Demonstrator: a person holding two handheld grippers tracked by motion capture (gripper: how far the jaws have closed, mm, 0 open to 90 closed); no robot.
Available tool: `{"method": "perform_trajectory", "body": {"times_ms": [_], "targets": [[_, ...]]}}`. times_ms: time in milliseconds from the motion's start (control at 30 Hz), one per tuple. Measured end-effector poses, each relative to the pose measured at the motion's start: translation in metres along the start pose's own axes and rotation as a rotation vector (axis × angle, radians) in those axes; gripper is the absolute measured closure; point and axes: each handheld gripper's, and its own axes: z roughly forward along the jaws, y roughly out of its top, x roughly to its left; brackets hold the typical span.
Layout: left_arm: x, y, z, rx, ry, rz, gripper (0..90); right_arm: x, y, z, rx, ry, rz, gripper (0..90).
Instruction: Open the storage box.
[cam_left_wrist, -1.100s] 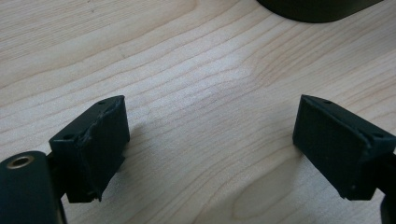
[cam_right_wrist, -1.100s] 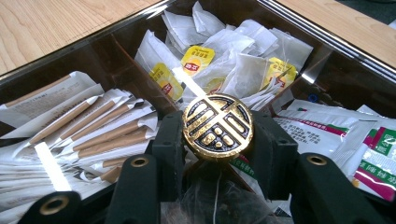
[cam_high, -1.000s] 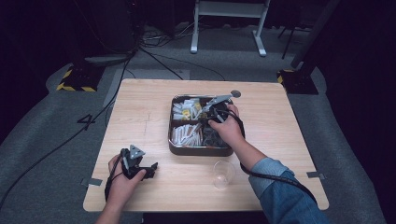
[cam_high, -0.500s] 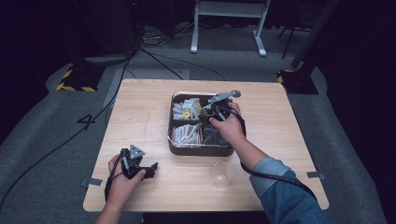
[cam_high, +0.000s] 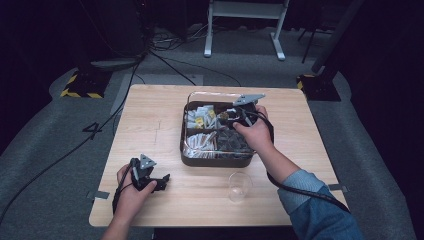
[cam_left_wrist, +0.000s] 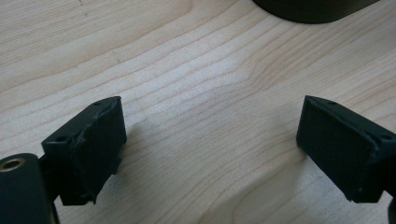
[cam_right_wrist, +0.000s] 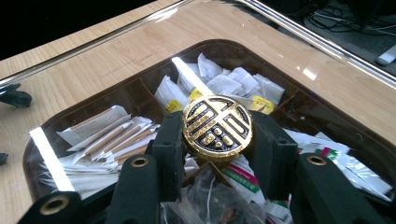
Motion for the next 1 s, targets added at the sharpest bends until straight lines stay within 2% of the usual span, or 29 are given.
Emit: {"method": "perform_trajectory", "body": {"times_ms": [233, 400, 767, 1000], "targets": [[0.000, 0.002, 0.003, 0.004, -0.002, 0.003, 5.8, -0.011, -0.005, -0.024, -0.003, -0.011, 0.001, 59.0], [0.000, 0.002, 0.002, 0.004, 0.001, 0.007, 5.8, -0.024, -0.012, -0.045, 0.038, -0.058, 0.002, 58.9], [0.000, 0.002, 0.002, 0.005, -0.001, 0.004, 5.8, -0.061, -0.041, -0.093, 0.028, -0.135, 0.069, 58.9], [0.000, 0.002, 0.002, 0.005, -0.001, 0.004, 5.8, -0.080, -0.060, -0.118, 0.044, -0.176, 0.120, 59.0]]}}
